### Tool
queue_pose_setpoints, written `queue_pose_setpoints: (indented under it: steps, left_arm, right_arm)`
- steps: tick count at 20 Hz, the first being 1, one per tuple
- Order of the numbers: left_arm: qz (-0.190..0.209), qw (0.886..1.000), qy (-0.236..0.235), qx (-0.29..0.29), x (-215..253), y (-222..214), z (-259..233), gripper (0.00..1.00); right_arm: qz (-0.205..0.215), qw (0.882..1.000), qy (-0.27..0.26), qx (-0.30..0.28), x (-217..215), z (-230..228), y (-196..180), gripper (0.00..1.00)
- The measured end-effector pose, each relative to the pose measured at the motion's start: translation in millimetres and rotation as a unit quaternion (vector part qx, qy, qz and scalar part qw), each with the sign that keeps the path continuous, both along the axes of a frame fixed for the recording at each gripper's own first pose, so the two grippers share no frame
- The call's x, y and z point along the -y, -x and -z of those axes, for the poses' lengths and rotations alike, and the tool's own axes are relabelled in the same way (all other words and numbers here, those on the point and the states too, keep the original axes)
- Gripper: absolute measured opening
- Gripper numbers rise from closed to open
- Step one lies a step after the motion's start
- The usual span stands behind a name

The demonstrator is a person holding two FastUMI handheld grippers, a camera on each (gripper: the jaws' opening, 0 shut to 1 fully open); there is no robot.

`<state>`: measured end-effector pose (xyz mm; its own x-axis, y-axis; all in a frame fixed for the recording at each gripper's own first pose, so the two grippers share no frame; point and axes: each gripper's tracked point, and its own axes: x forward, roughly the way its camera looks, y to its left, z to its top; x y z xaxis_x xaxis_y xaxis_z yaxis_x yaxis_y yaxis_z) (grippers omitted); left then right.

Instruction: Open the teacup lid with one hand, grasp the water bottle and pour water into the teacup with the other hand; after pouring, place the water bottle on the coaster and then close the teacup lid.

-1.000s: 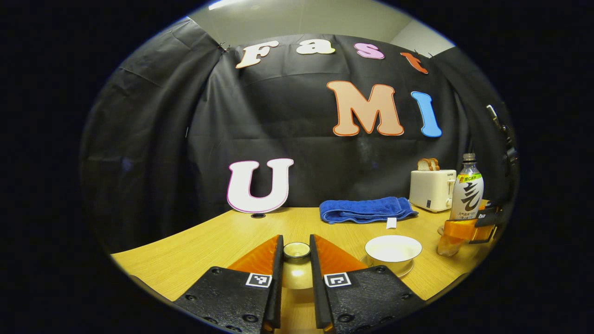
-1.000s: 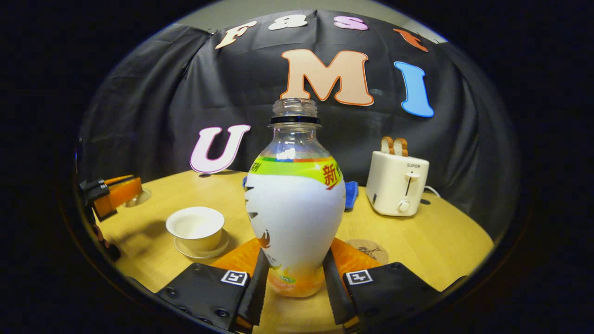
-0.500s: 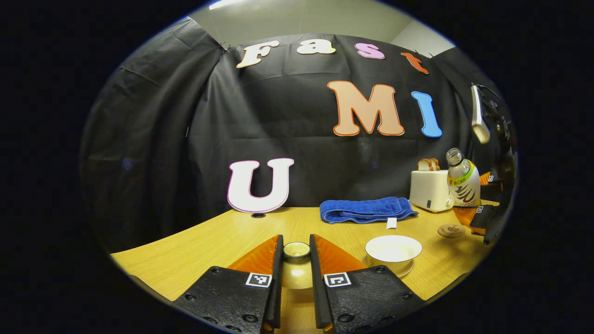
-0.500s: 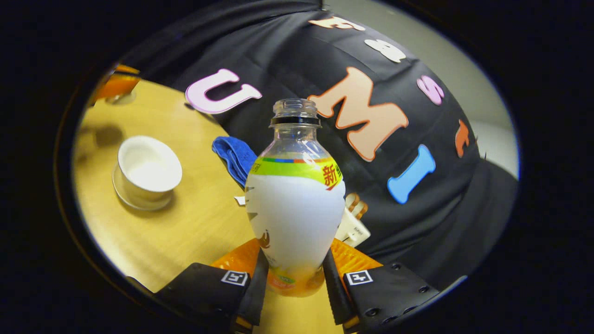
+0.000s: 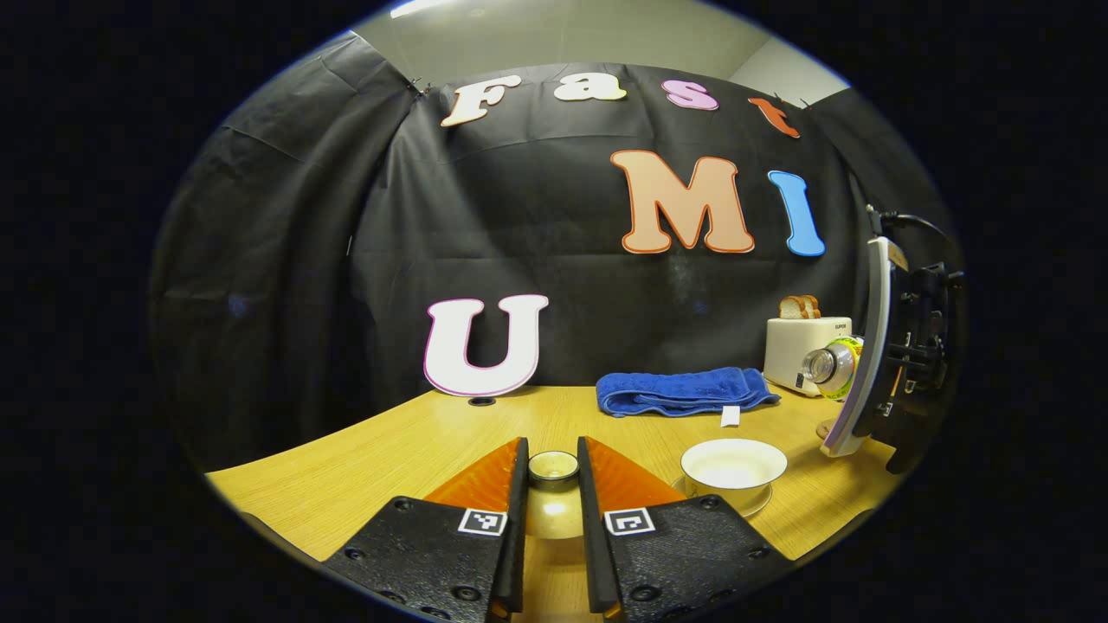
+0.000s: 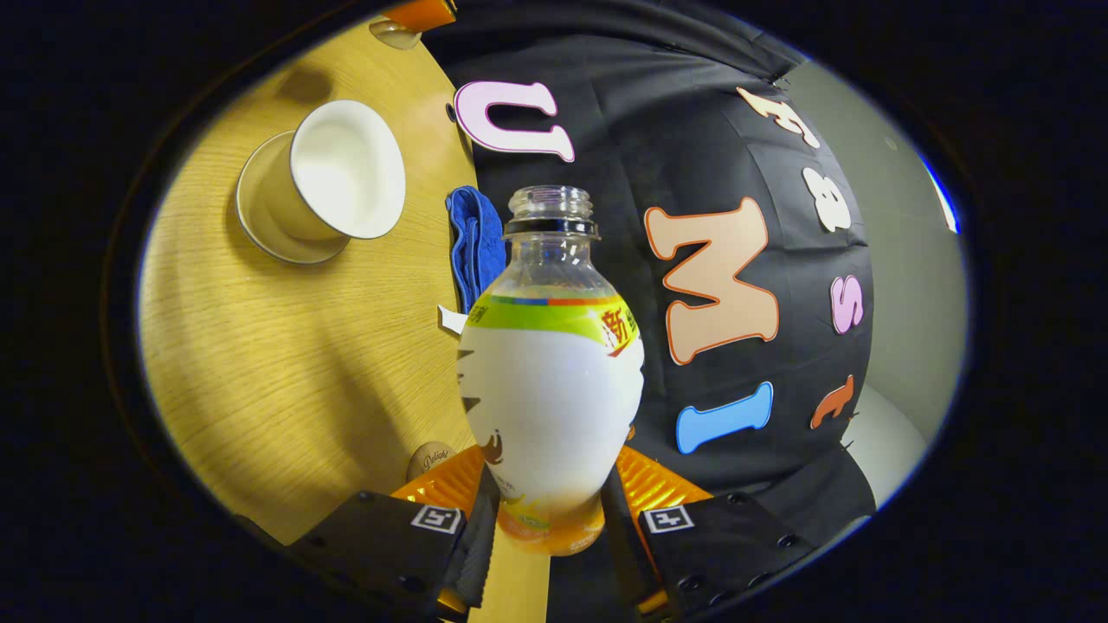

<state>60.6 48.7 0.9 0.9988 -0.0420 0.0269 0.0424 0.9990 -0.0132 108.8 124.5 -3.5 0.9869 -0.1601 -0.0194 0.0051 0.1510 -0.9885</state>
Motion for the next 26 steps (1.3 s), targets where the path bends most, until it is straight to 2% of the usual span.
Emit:
queue_pose_setpoints:
  steps: [3, 10, 26]
  left_arm:
    - [0.000, 1.000, 0.000, 0.000, 0.1, 0.0, -0.1, 0.27]
    - [0.000, 1.000, 0.000, 0.000, -0.2, 0.1, -0.3, 0.26]
    - [0.001, 1.000, 0.001, -0.001, -0.5, 0.9, -0.4, 0.26]
  right_arm:
    - [-0.006, 0.999, 0.047, 0.012, -5.8, -10.6, -1.6, 0.62]
    - [-0.019, 0.995, 0.096, 0.006, -17.5, -6.8, -7.6, 0.62]
    - [-0.039, 0.973, 0.223, 0.035, -35.4, -21.7, -3.3, 0.62]
